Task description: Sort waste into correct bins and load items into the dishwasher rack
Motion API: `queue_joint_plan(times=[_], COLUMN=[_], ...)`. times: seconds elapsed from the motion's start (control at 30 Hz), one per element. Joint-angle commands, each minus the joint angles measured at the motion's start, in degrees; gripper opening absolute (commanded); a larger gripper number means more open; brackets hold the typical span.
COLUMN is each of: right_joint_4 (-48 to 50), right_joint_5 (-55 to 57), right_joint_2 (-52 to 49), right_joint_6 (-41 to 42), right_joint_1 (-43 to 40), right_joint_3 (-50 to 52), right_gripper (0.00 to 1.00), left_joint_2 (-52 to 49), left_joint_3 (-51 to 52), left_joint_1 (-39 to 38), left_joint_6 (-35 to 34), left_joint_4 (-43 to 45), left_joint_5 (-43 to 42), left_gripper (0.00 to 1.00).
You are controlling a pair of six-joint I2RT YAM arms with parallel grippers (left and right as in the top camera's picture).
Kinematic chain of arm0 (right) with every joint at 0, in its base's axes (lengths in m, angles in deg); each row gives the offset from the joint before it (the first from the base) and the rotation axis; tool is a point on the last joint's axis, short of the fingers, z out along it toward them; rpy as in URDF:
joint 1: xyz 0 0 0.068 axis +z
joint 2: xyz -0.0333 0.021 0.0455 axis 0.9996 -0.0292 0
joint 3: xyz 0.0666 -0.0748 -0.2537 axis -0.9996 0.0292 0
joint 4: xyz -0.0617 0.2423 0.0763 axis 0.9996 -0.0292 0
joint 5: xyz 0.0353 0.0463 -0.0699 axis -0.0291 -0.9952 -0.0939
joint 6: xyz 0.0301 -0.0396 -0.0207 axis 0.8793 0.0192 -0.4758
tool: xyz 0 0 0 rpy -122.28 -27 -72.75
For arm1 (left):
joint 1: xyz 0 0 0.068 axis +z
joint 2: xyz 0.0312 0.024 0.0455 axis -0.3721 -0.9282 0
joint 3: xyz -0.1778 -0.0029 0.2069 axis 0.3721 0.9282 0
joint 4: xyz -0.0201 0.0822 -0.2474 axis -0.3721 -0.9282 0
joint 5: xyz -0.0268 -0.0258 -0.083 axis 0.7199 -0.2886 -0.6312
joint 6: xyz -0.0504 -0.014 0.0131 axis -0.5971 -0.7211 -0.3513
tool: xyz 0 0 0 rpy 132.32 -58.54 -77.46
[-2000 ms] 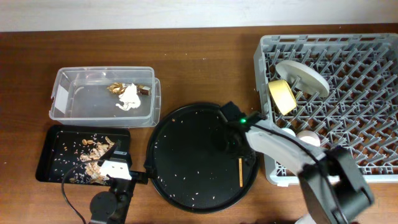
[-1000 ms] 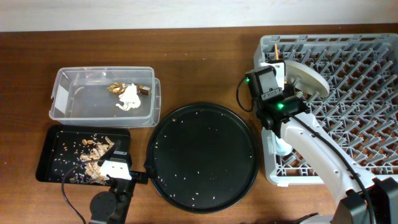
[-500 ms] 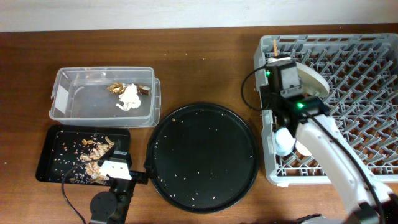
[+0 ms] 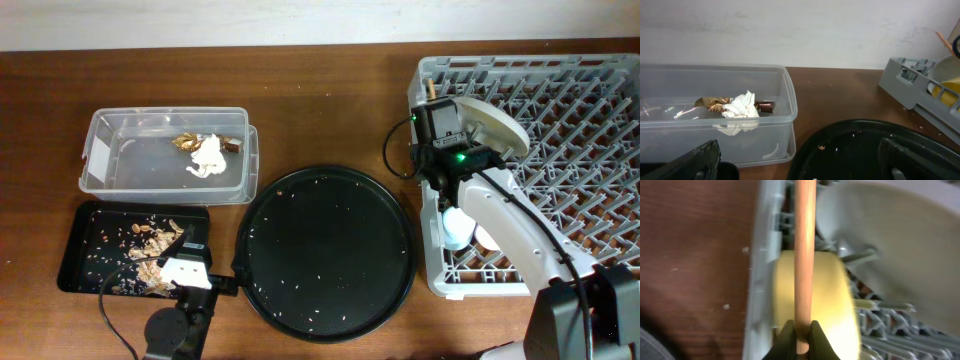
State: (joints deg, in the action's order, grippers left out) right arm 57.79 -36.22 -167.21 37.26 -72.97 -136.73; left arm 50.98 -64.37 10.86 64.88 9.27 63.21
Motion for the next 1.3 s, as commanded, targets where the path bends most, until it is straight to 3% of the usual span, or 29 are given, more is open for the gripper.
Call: queue_joint_plan(times=[0.0, 0.07, 0.13, 0.33, 0.5, 0.63, 0.67, 0.73, 0.77, 0.8, 0.97, 1.1, 1.27], right_joint_4=[0.1, 0.0, 0.0, -0.2, 0.2, 1.9, 2.2, 2.0, 2.0, 2.0, 2.1, 1.0, -6.2], right_joint_5=[6.3, 5.7, 4.8, 3.7, 11.5, 13.2, 13.1, 13.0, 13.0, 13.0, 13.0, 12.1, -8.5], right_joint_2=[0.1, 0.1, 0.1, 0.1, 0.1, 0.1, 0.1, 0.3, 0.6, 1.4, 8.0, 10.6, 10.6], right_joint_6=[0.2, 0.2, 0.2, 0.2, 0.1, -7.5, -8.5, -9.3, -9.7, -9.7, -9.7, -9.6, -6.9], right_joint_1=[0.0, 0.0, 0.0, 0.0, 0.0, -1.5, -2.0, -1.8, -1.4, -0.6, 4.6, 6.4, 8.5], right_joint_3=[-0.9, -0.9, -0.9, -0.9, -0.9, -0.9, -0.9, -0.9, -0.9, -0.9, -1.7, -1.7, -1.7], right_gripper=[0.22, 0.22, 0.13, 0.04, 0.04, 0.04, 0.11, 0.38, 0.46, 0.49, 0.56, 0.55, 0.53], left_joint_2=[0.3, 0.3, 0.3, 0.3, 0.3, 0.3, 0.3, 0.3, 0.3, 0.3, 0.3, 0.3, 0.3], left_joint_3=[0.4, 0.4, 0.4, 0.4, 0.4, 0.4, 0.4, 0.4, 0.4, 0.4, 0.4, 0.4, 0.4], left_joint_1=[-0.2, -0.2, -0.2, -0.2, -0.2, -0.2, -0.2, -0.2, -0.2, -0.2, -0.2, -0.2, -0.2], left_joint_6=[0.7, 0.7, 0.7, 0.7, 0.7, 0.7, 0.7, 0.7, 0.7, 0.7, 0.7, 0.7, 0.7], left_joint_4=[0.1, 0.1, 0.1, 0.1, 0.1, 0.1, 0.1, 0.2, 0.1, 0.1, 0.1, 0.1, 0.1], left_joint_5=[-0.6, -0.6, -0.6, -0.6, -0.6, -0.6, -0.6, -0.6, -0.6, -0.6, -0.6, -0.6, -0.6], left_gripper=[0.99, 0.99, 0.99, 0.99, 0.99, 0.99, 0.99, 0.99, 0.99, 0.99, 0.99, 0.99, 0.99])
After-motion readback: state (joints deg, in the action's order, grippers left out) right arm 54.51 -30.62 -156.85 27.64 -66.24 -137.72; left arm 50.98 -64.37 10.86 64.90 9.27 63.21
